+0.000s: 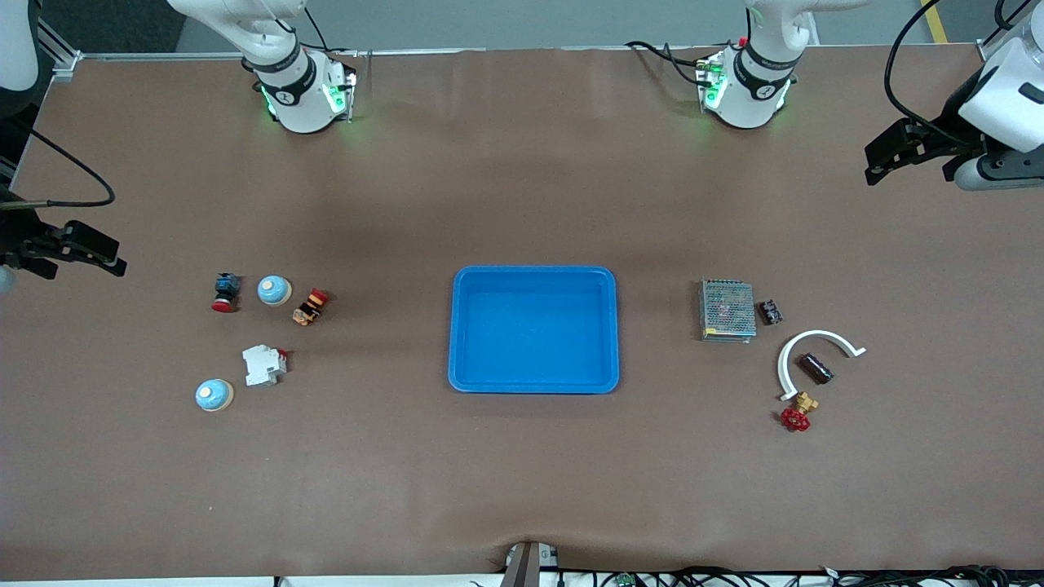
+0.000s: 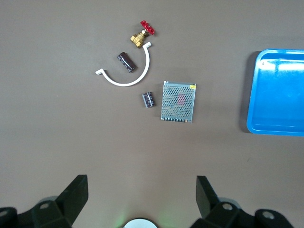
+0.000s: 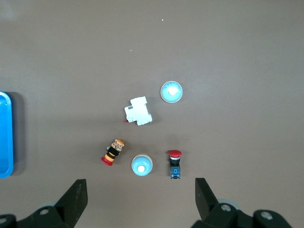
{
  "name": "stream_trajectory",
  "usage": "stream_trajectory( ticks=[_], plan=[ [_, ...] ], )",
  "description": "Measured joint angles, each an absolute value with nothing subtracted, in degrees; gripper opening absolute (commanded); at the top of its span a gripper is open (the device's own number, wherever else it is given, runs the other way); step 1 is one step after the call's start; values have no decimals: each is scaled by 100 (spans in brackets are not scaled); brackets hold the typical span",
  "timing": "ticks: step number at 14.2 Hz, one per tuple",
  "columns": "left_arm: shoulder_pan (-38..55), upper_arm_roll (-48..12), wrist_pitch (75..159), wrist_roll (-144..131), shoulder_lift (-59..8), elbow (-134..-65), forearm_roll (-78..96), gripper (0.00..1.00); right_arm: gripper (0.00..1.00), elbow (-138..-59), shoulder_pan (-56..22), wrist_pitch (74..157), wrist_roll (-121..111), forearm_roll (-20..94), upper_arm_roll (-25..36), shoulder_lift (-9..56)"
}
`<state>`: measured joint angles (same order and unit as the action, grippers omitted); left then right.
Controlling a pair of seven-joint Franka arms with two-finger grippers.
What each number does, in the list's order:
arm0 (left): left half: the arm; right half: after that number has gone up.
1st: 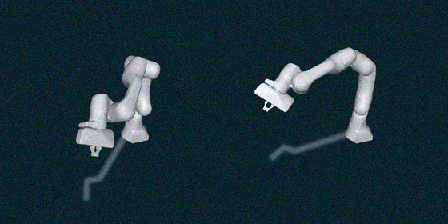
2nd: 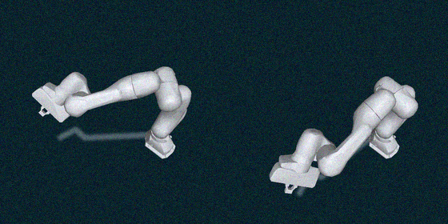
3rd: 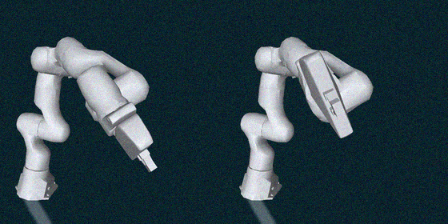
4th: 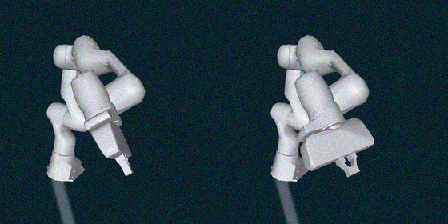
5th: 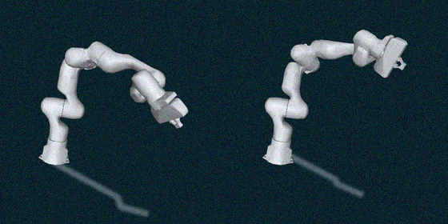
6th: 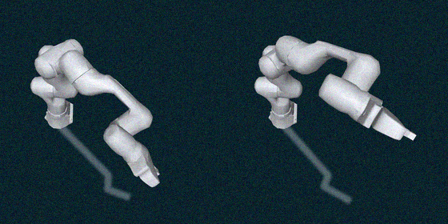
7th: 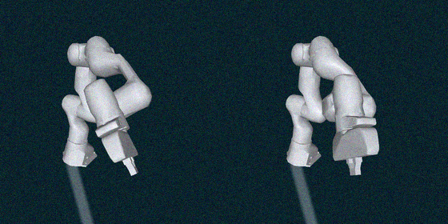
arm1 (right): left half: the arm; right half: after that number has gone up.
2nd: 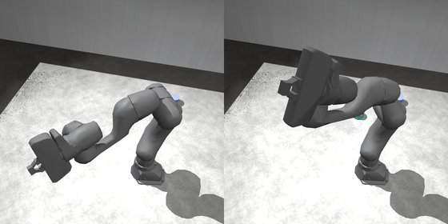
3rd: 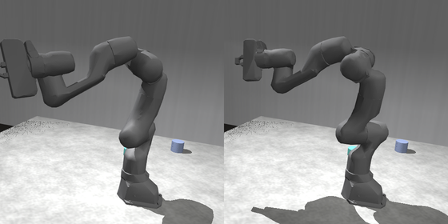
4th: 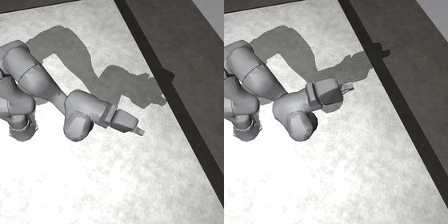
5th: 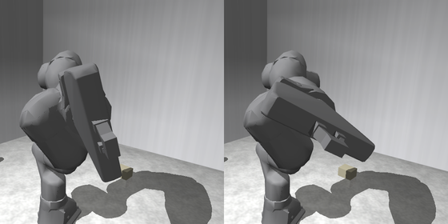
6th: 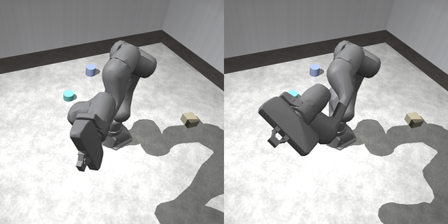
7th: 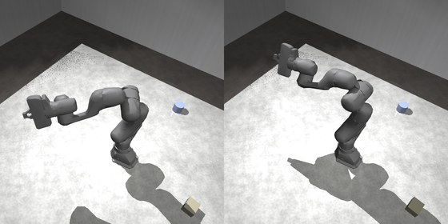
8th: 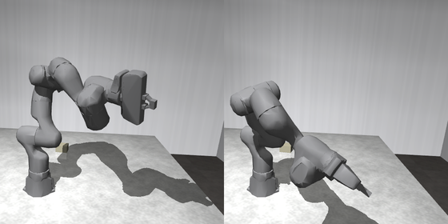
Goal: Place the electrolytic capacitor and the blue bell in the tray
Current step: 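Reach the left gripper to the capacitor while the right gripper reaches the bell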
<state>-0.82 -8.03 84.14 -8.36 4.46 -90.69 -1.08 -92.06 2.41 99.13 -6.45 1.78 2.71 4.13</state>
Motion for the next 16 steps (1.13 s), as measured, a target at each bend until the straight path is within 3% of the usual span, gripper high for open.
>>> stream_trajectory(
  ticks=[16],
  plan=[
    [-166, -792, 8523, -837, -48, -9006, -219, 100, 100, -9206, 241, 9913, -645, 178, 273, 413]
  ],
)
